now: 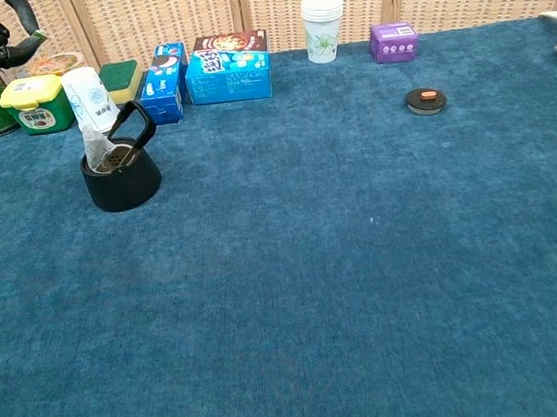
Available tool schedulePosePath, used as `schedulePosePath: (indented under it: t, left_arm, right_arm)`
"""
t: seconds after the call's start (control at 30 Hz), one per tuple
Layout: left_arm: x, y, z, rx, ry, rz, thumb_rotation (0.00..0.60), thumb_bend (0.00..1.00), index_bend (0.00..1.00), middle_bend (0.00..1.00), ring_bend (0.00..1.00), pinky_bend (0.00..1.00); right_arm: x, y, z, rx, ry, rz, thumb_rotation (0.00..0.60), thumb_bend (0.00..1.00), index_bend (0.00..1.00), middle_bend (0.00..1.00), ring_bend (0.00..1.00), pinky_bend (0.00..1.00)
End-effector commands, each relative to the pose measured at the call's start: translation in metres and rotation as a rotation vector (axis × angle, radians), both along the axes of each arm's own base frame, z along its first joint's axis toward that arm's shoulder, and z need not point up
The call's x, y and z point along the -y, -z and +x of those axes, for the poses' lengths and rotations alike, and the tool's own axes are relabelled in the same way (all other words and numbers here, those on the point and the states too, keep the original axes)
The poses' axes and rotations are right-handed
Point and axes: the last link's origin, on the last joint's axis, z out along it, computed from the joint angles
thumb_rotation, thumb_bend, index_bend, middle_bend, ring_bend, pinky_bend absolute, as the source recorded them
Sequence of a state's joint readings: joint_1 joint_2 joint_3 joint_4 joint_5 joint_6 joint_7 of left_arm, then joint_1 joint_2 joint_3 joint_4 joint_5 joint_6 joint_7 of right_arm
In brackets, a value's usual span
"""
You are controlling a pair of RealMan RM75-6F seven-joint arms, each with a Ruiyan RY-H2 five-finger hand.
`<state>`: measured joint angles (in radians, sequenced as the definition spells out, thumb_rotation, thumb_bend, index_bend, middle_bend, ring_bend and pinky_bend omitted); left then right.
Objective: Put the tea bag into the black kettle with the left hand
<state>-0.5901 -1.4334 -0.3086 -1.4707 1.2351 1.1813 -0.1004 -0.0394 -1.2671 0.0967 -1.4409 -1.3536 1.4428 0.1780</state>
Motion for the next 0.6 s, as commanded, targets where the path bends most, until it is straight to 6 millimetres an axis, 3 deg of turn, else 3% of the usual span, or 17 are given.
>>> schedulePosePath:
  t: [0.03,0.6]
  left_arm:
    - [0.0,0.001,0.0,-0.002,0.0,-0.004,0.6,0.45,0.59,1.0,1.0,0.95]
    - [0.023,0.025,0.007,0.007,0.042,-0.117,0.6,0.45,0.59,1.0,1.0,0.95]
  right_arm:
    - [0.0,0.0,0.0,0.0,0.001,-0.001,0.6,0.03,0.35,0.25,0.29,0.2]
    - [-0.003,-0.001,-0.002,0.005,0.004,-0.006,0.6,0.03,0.35,0.25,0.29,0.2]
